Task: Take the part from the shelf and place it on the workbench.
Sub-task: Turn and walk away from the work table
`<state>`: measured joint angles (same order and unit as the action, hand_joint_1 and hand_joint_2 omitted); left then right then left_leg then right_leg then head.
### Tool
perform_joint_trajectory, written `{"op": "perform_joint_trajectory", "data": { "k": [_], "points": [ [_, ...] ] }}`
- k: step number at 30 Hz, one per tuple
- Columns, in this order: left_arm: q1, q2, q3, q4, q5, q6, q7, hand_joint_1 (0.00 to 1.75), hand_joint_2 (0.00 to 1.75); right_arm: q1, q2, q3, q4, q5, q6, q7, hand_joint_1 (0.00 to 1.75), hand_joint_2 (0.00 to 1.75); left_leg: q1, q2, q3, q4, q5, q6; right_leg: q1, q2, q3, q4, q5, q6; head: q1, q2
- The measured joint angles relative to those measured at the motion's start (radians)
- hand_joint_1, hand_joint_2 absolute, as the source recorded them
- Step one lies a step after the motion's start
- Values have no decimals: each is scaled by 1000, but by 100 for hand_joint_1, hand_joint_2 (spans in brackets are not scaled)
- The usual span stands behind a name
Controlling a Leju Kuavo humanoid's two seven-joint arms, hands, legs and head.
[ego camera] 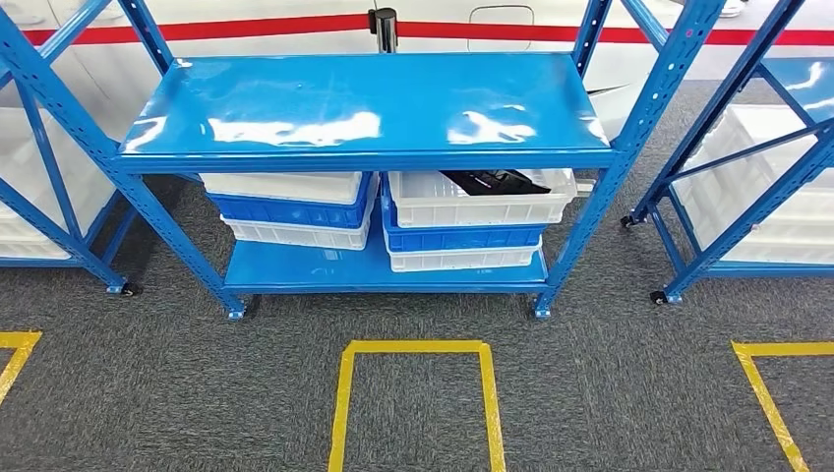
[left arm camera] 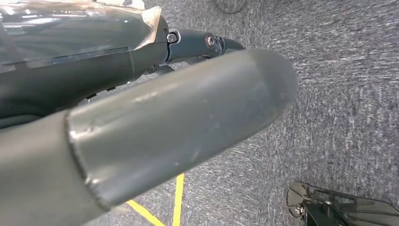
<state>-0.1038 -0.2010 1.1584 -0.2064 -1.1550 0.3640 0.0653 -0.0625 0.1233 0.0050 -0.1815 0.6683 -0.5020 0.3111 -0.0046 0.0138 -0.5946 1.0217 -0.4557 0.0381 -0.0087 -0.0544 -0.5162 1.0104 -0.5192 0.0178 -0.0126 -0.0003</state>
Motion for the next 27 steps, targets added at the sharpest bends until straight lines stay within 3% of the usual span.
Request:
{"op": "perform_joint_trajectory", "data": {
  "k": [2,3,5,7,8,10,11,13,15,17,25,27],
  "points": [
    [1,-1,0,0,0,0,0,0,0,-1,1,-1,0,-1,0,-2,0,0,5,-7,12,-17,9,9,1,12,-7,23,-14,6,2,0],
    [0,-1,0,0,0,1,0,0,0,-1,1,-3,0,-1,0,-4,0,0,8,-10,18,-25,14,13,1,23,-25,63,-34,5,4,0],
    [-1,-1,1,0,0,1,-2,0,0,1,0,-6,0,-2,0,-5,0,0,10,-18,20,-29,15,18,-2,42,-92,192,-90,-3,6,0],
    [-1,-1,1,0,0,1,-3,0,0,3,-2,-8,0,-3,0,-6,0,0,10,-29,21,-28,13,18,-4,46,-146,281,-112,3,7,0],
    [0,-1,1,0,0,1,-4,0,0,4,-2,-8,0,-4,0,-6,0,0,10,-34,22,-28,12,16,-5,47,-147,272,-98,12,7,0],
    [0,-2,1,0,0,1,-4,0,0,5,-4,-9,0,-4,0,-6,0,0,12,-45,26,-25,8,10,-11,48,-95,146,-35,32,7,0],
    [0,-2,1,0,0,1,-4,0,0,5,-5,-9,0,-4,0,-6,0,0,10,-49,27,-21,4,4,-13,50,-68,79,-6,35,8,0],
    [0,-2,1,0,0,1,-4,0,0,3,-4,-9,0,-3,0,-6,0,0,6,-52,27,-13,-7,-3,-17,53,-36,6,24,27,7,0],
    [0,-2,1,0,0,1,-4,0,0,1,-2,-9,0,-4,0,-6,0,0,6,-52,27,-10,-10,9,-16,53,-31,1,30,14,4,0],
    [1,-2,1,0,0,1,-4,0,0,2,-1,-9,0,-4,0,-6,0,0,7,-51,28,-11,-8,23,-13,54,-28,1,32,11,4,0],
    [1,-2,5,0,0,1,-5,0,0,1,-1,-13,0,-3,0,-6,0,0,9,-51,39,-21,-8,21,-7,54,-24,1,27,1,4,0],
    [1,-2,5,0,0,1,-5,0,0,1,-1,-14,0,-3,0,-6,0,0,11,-51,39,-22,-9,10,-6,54,-24,1,26,0,4,0]
  ]
}}
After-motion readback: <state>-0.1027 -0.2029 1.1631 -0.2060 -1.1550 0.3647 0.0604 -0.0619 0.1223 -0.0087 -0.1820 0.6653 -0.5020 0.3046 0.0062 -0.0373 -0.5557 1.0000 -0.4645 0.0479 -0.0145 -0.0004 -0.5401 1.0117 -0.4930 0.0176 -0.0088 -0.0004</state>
